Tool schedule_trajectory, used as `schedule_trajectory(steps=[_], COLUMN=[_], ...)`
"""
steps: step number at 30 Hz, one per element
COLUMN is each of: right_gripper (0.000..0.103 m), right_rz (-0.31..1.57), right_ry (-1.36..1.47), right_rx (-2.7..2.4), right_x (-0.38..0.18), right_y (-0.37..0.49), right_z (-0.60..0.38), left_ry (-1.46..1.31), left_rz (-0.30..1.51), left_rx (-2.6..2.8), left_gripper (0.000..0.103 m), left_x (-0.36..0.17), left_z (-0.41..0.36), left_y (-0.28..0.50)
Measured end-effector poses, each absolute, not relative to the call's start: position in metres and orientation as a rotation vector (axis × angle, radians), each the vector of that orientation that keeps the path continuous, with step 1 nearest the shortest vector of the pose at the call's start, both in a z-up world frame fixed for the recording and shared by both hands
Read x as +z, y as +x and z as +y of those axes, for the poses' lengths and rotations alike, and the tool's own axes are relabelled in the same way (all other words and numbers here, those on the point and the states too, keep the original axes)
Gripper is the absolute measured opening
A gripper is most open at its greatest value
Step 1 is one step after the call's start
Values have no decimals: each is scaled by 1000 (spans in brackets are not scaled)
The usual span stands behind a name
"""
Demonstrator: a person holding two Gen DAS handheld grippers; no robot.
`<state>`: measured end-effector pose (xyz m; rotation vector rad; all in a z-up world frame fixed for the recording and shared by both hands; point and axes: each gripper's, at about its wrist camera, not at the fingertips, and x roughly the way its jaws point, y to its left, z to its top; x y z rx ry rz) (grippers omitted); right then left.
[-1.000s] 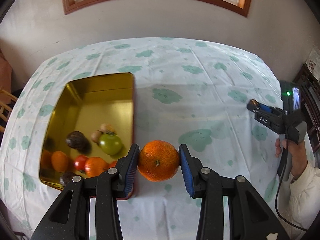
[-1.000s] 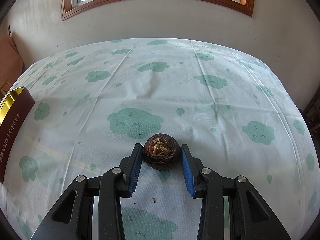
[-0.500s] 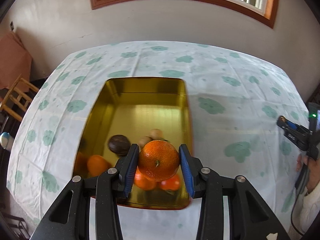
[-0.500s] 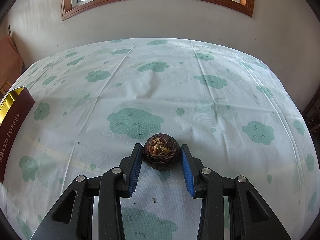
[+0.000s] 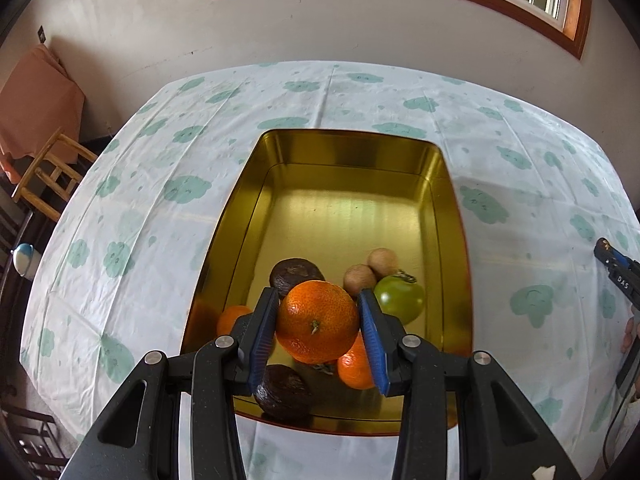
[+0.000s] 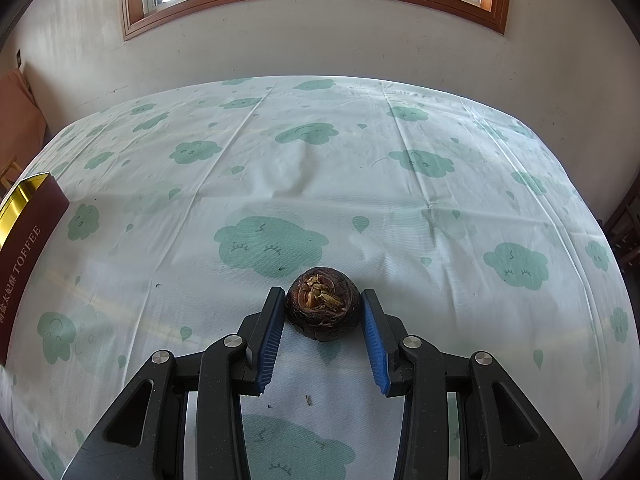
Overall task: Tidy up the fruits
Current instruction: 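Carry the mandarin into the tin and open the left gripper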
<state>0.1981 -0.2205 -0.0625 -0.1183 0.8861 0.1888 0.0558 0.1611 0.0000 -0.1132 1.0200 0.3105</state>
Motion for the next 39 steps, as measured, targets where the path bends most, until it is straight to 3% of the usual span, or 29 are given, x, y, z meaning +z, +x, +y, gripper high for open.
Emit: schedule_trajectory(steps=[39], right_gripper=[40], right_rz=[888], right_ry=[-116], right_rx=[190], right_x=[-62], right_y=[198], right_z=[-220], left_ry=[-83], left_rz=[1075], left_rx=[354], left_gripper=[40], left_x=[-25], left_z=[181], left_y=[61])
